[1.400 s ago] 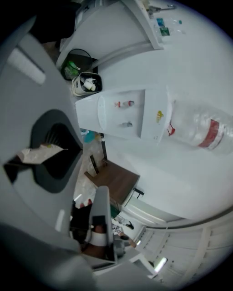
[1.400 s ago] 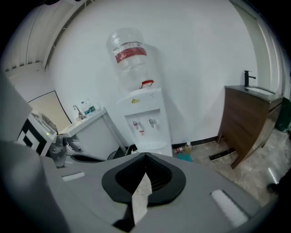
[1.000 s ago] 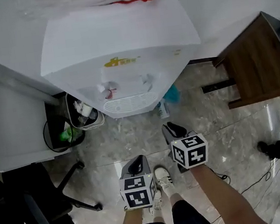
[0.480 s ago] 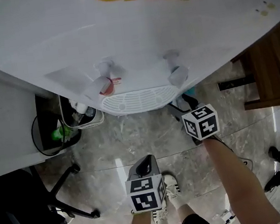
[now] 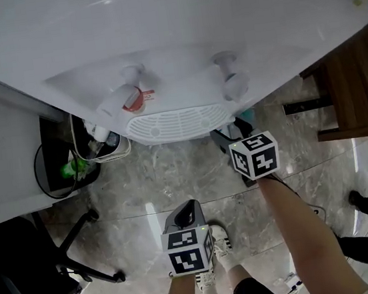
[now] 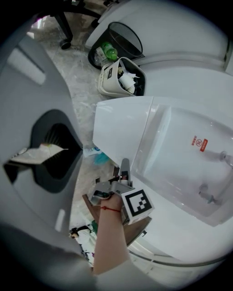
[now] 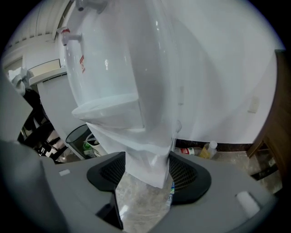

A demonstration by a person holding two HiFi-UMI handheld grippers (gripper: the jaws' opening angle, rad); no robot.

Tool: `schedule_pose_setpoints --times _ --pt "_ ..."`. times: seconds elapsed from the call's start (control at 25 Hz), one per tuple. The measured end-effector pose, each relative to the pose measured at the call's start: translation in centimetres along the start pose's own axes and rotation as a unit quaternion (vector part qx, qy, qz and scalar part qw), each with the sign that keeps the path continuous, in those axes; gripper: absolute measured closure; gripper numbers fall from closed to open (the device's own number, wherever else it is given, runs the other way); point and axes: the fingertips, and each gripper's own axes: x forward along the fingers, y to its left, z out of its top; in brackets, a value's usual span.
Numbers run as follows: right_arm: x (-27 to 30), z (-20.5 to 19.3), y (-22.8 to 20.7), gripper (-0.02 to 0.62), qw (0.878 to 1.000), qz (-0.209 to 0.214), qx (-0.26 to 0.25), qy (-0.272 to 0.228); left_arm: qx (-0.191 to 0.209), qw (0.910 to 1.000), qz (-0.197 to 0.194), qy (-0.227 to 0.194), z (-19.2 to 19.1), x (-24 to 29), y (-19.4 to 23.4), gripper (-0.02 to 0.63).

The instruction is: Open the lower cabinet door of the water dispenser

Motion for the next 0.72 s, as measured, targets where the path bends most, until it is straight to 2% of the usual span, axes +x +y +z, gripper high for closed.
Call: schedule_pose_setpoints --times 0.32,0.52,0.72 --pt "-4.8 -5.6 4.8 0.383 0.999 -0.019 0.038 0.003 -0.008 0.9999 0.008 -0.009 -1.6 -1.8 0.6 0.600" --pt "-7.5 -9.2 10.0 0.425 0.998 0.012 0.068 0.006 -0.005 0.9998 0.022 -0.003 -4.3 -3.4 1.6 0.601" --pt "-8.9 -11.5 15.5 0.462 0.997 0.049 0.059 0.021 -0.021 0.9989 0.041 -0.008 -7.3 -5.2 3.4 0.600"
